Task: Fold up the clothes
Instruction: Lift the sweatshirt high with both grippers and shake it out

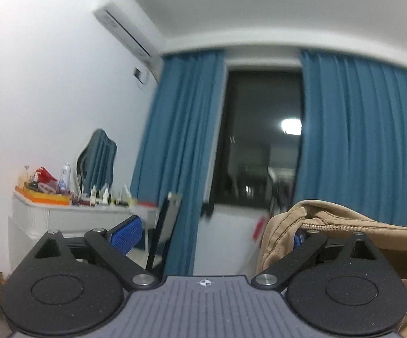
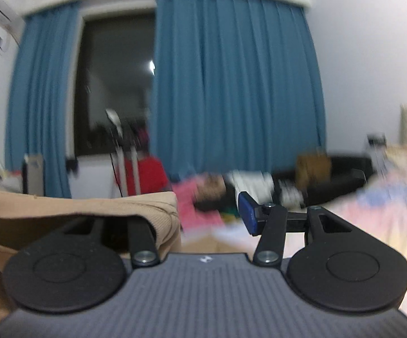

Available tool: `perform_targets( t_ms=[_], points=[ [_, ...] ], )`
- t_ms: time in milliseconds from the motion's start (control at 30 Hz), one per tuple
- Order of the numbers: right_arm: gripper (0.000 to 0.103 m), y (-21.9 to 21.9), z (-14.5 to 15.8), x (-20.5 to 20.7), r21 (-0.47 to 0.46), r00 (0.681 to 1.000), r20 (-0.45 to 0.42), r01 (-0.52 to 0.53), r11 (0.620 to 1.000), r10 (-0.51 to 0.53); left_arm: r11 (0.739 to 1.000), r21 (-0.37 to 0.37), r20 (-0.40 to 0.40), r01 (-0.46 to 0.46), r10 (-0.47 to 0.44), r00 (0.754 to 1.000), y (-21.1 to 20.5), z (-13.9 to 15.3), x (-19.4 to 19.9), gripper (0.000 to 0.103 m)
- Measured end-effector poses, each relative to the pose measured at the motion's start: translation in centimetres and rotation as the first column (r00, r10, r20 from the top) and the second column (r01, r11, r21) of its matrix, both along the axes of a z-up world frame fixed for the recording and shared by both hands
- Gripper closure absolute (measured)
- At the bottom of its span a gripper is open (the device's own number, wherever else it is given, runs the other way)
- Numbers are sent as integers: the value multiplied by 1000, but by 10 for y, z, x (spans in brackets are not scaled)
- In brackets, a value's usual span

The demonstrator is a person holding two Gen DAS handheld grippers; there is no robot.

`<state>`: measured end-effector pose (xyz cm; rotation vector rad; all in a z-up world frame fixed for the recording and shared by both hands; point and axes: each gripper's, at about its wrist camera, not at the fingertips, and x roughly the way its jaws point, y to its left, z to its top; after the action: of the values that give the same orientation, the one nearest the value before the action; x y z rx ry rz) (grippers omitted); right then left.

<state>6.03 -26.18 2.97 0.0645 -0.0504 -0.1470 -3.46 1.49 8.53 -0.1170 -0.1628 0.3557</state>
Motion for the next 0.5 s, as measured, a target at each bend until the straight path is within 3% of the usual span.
perform_targets(
  t_ms=[100,267,500],
  points=[
    [52,-3,70,-2,-14,996,89,-10,1000,11,1000,-23,74,19,-17,997,1,63,0,4],
    [52,-23,177,-16,19,985,172,-34,999,30,998,21,185,56,-59,981,-6,170,-12,4],
    [51,-34,282,-73,-21,960,273,-58,998,62,992,53,261,117,-127,957,-1,285,-63,3]
  ],
)
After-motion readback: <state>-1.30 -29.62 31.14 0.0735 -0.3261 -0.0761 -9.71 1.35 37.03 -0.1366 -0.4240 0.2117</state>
